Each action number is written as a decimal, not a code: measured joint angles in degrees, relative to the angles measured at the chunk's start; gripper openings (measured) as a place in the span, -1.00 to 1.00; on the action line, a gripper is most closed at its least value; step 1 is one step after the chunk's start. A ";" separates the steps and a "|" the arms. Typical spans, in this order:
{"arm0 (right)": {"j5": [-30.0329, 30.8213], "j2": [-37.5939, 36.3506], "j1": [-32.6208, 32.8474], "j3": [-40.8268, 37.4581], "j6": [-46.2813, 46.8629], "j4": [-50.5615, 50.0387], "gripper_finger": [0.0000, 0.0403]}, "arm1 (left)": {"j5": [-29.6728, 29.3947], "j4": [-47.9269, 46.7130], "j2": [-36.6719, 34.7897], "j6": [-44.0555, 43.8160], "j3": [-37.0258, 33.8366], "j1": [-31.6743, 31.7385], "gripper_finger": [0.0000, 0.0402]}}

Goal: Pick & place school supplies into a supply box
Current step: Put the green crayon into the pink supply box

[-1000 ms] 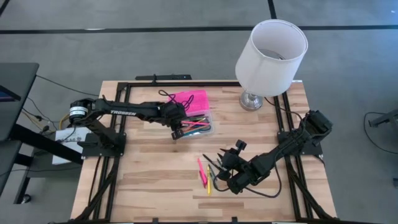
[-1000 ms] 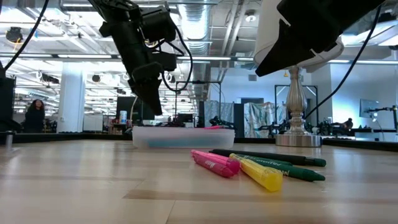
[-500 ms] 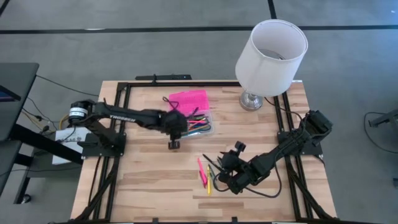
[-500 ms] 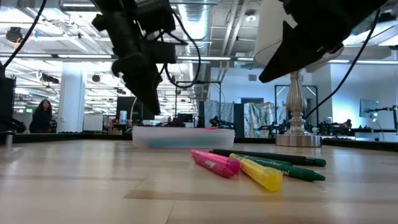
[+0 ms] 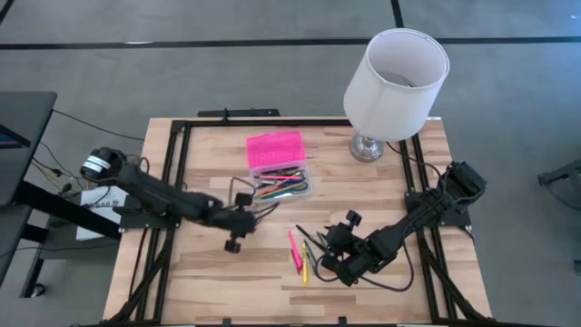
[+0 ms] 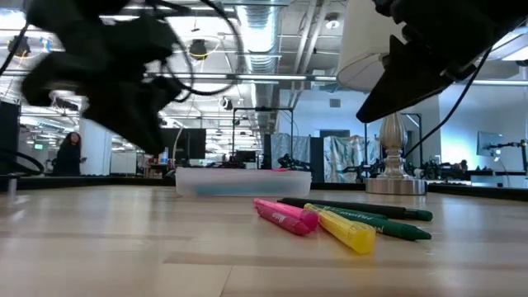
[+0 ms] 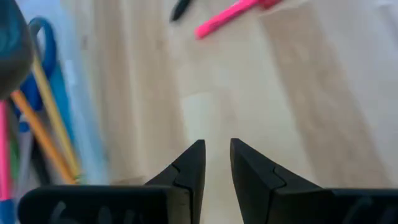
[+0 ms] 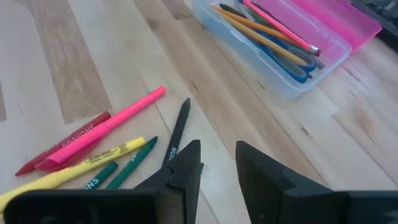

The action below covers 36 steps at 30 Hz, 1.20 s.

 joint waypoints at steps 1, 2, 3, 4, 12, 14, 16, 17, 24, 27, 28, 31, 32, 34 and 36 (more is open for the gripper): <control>-0.46 0.00 -0.24 0.00 0.02 0.31 -0.52 | -0.96 3.27 -1.02 -0.49 -2.26 -1.67 -0.65; -0.87 0.00 -0.38 0.00 -0.02 0.52 -0.52 | -2.04 6.43 -2.33 -0.93 -4.69 -3.34 -0.65; -1.09 0.00 -0.46 0.00 -0.02 0.84 -0.52 | -3.40 9.27 -3.84 -1.44 -7.07 -4.97 -0.65; -1.31 0.00 -0.53 -0.05 -0.11 1.48 -0.52 | -4.67 12.43 -5.08 -1.90 -9.19 -6.57 -0.65; -2.41 0.00 -1.92 -2.01 -1.64 5.26 -0.52 | -15.82 24.51 -12.89 -4.26 -20.30 -16.39 -0.65; -3.45 0.00 -2.67 -2.44 -1.64 5.64 -0.52 | -18.19 23.64 -13.94 -4.30 -20.89 -17.44 -0.65; -4.76 0.00 -3.44 -3.02 -1.68 6.44 -0.52 | -19.40 22.95 -14.65 -4.65 -21.10 -18.08 -0.65; -5.40 0.00 -3.86 -3.18 -1.75 6.50 -0.52 | -19.42 22.95 -14.78 -4.67 -21.24 -18.24 -0.65; -6.45 0.00 -5.90 -3.32 -2.68 6.59 -0.52 | -19.40 22.74 -14.59 -5.05 -21.28 -18.29 -0.65; -7.14 0.00 -5.99 -3.32 -3.04 6.60 -0.52 | -19.38 22.74 -14.59 -5.11 -21.28 -18.29 -0.65; -7.83 0.00 -5.99 -3.32 -2.96 6.62 -0.52 | -19.38 22.74 -14.59 -5.11 -21.28 -18.29 -0.65; -9.59 0.00 -5.99 -3.34 -1.41 6.56 -0.52 | -19.38 22.75 -14.57 -5.13 -21.28 -18.29 -0.65; -10.09 0.00 -5.99 -3.33 -0.69 6.56 -0.52 | -19.38 22.77 -14.57 -5.13 -21.28 -18.29 -0.65; -11.65 0.00 -5.99 -3.33 1.06 6.55 -0.52 | -19.36 22.76 -14.57 -5.20 -21.28 -18.29 -0.65; -13.07 0.00 -6.05 -3.34 2.88 6.53 -0.52 | -19.36 22.77 -14.57 -5.35 -21.28 -18.29 -0.65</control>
